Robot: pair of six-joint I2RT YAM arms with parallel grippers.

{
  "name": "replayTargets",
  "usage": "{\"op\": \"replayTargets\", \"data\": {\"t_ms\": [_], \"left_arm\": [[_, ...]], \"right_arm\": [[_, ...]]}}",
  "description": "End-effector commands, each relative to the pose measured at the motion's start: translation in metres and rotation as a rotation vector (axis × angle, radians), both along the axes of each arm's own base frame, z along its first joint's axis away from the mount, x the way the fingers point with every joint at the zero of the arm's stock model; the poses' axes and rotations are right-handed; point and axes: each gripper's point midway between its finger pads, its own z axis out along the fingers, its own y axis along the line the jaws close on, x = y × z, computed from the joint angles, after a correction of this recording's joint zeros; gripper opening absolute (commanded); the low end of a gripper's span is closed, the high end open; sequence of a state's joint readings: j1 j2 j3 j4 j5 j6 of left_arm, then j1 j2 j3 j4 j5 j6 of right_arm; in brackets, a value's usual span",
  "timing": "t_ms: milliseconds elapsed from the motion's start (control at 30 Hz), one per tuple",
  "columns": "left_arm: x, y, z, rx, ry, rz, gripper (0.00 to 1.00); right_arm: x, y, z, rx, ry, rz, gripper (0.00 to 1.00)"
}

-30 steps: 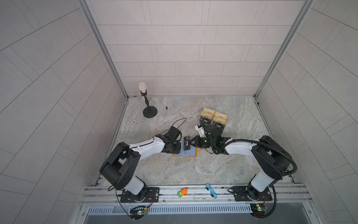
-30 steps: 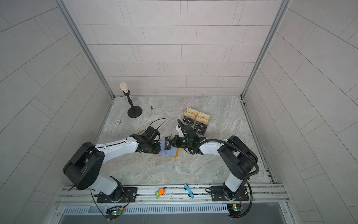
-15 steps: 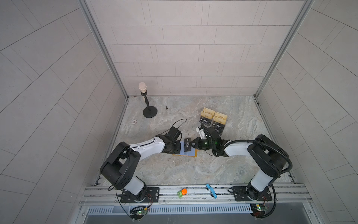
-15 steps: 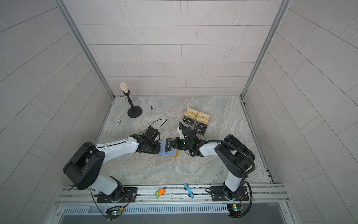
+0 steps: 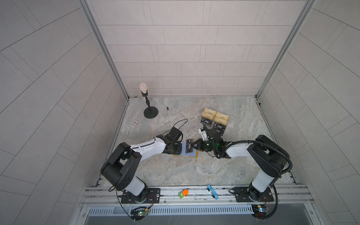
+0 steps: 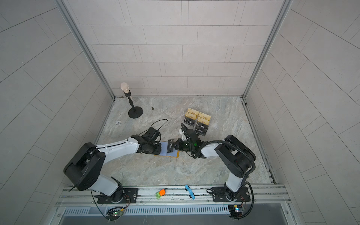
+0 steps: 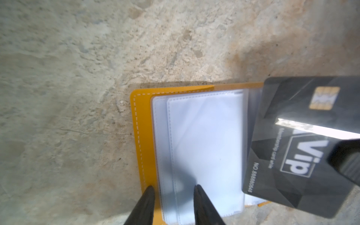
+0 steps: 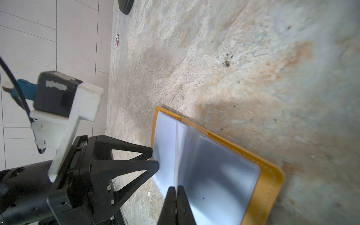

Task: Insert credit cards into a card holder
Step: Insert the credit card into the card slot.

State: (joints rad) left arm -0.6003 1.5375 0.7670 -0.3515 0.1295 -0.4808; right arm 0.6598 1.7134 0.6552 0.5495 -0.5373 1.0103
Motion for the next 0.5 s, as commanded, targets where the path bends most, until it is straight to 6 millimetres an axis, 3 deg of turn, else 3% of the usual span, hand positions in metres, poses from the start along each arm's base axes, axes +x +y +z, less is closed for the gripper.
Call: {"op": "replayTargets", "data": {"t_ms": [0,467], "left_arm": [[-0.0107,0.0129,-0.0142,0.046,0.045,0.010,0.38],[-0.0104,0.0130,-0.0129,0.047,0.042,0.008,0.39]], "right_arm": [[0.0020,0.0014,-0.0007,0.025,0.012,-0.009,0.00],[-0.0006,0.0009,-0.0069,0.054,0.044,-0.027,0.00]]}}
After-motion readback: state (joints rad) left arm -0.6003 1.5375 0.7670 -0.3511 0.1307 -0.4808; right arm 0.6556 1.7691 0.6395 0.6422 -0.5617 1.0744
